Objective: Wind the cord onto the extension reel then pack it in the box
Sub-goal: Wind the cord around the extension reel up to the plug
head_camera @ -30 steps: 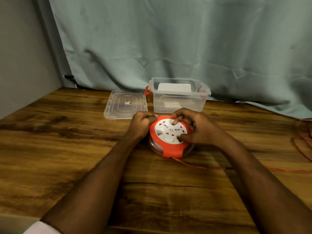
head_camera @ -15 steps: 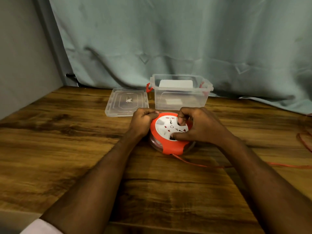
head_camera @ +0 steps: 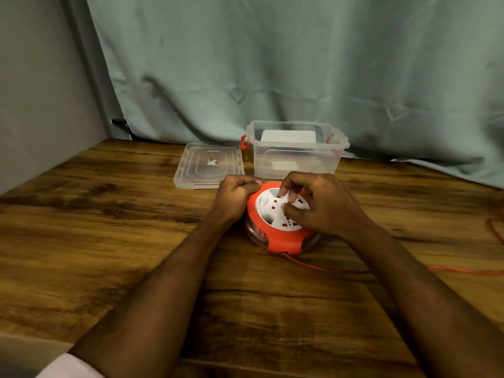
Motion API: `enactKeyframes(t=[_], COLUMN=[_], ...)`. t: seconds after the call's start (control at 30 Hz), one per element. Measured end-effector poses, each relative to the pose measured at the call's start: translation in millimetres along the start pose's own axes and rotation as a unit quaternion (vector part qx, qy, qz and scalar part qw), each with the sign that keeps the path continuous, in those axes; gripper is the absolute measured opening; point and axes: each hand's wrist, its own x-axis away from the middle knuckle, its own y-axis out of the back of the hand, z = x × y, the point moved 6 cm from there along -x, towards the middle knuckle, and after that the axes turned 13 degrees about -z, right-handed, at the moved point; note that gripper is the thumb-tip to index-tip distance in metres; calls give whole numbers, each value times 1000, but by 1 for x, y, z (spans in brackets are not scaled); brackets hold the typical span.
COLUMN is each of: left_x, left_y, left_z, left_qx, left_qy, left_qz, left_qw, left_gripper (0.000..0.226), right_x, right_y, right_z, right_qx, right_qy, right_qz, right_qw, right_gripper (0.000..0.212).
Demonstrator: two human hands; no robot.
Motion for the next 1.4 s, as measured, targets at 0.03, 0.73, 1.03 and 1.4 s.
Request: enactKeyframes(t=[0.03,0.73,1.03,1.4], left_x=[1,-1,-3,-2], left_y=[-1,-4,-3,-3], left_z=[-1,4,4,3], left_qx=[5,35,49,43], left_qy=[-2,5,2,-13], left_qz=[5,11,6,13], left_qw=[1000,999,999,999], left_gripper=[26,16,17,15], right_x=[0,3,6,1], right_y=[2,4,-3,9], right_z=[-2,-17,3,-6], right_qx=[-13,-112,54,-41], right_qy=[4,-32,49,22], right_qz=[24,133,26,102], right_qw=[1000,984,997,994], right_gripper=[33,67,54,54])
